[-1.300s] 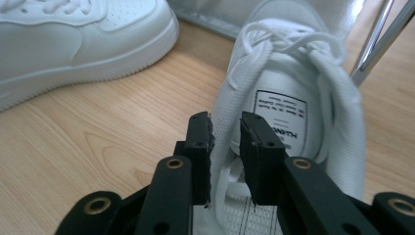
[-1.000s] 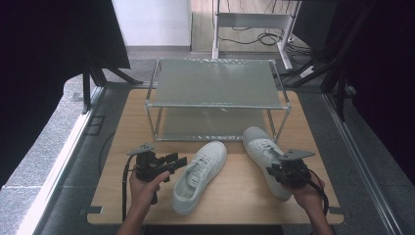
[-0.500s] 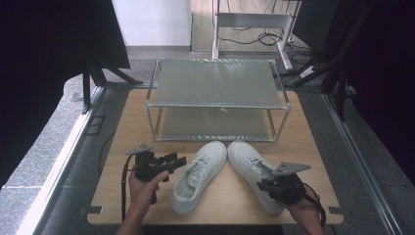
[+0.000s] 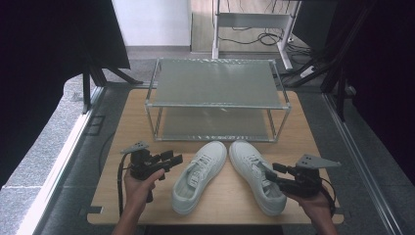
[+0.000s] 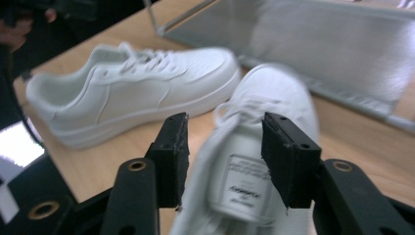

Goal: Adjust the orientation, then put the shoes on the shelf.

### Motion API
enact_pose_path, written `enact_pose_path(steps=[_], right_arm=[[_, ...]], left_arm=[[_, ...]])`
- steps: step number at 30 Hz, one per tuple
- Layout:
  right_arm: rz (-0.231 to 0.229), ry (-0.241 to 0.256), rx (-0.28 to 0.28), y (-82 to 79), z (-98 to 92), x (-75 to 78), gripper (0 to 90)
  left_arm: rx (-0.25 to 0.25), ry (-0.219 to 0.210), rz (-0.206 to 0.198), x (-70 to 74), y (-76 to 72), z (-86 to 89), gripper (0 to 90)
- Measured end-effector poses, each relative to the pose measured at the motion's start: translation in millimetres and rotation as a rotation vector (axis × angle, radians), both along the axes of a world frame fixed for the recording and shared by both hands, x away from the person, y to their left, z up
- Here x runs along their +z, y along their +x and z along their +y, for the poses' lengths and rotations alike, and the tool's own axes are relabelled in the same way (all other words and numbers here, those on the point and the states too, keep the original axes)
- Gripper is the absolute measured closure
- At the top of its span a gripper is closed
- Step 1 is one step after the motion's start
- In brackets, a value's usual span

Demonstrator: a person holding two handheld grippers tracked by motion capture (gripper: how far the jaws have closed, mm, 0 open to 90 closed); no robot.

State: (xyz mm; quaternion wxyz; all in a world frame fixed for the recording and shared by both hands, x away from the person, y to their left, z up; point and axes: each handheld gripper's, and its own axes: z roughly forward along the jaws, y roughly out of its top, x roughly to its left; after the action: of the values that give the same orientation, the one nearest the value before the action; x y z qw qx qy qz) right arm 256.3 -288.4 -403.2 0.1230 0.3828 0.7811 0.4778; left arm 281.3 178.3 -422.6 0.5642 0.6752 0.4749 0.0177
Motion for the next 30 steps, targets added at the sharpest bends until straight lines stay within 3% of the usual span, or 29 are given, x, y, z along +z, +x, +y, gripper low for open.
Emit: enact_pose_path(steps=[4, 10, 14, 18, 26, 30], right_arm=[[-0.007, -0.011, -0.037, 3.6, -6.3, 0.3, 48.3], [0.009, -0.076, -0.051, 12.7, -4.7, 1.3, 45.5], [0.017, -0.118, -0.037, 17.2, -4.8, 4.5, 44.5], [0.012, -0.126, -0.024, 19.5, -4.6, 8.8, 43.2], [0.05, -0.144, -0.014, 25.2, -2.4, 0.0, 42.8], [0.071, -0.185, -0.012, 29.9, 0.0, -6.9, 43.0]], left_arm=[[0.019, 0.027, -0.034, 9.0, -2.6, 5.7, 42.2], [-0.021, 0.117, -0.018, 12.1, -1.6, -3.4, 41.5], [-0.074, 0.208, -0.026, 18.4, -6.4, -8.5, 39.8], [-0.11, 0.299, -0.031, 23.4, -10.0, -17.7, 41.1], [-0.147, 0.402, -0.008, 14.9, -4.6, -40.7, 40.2], [-0.149, 0.446, 0.012, 9.8, 0.7, -48.6, 40.1]])
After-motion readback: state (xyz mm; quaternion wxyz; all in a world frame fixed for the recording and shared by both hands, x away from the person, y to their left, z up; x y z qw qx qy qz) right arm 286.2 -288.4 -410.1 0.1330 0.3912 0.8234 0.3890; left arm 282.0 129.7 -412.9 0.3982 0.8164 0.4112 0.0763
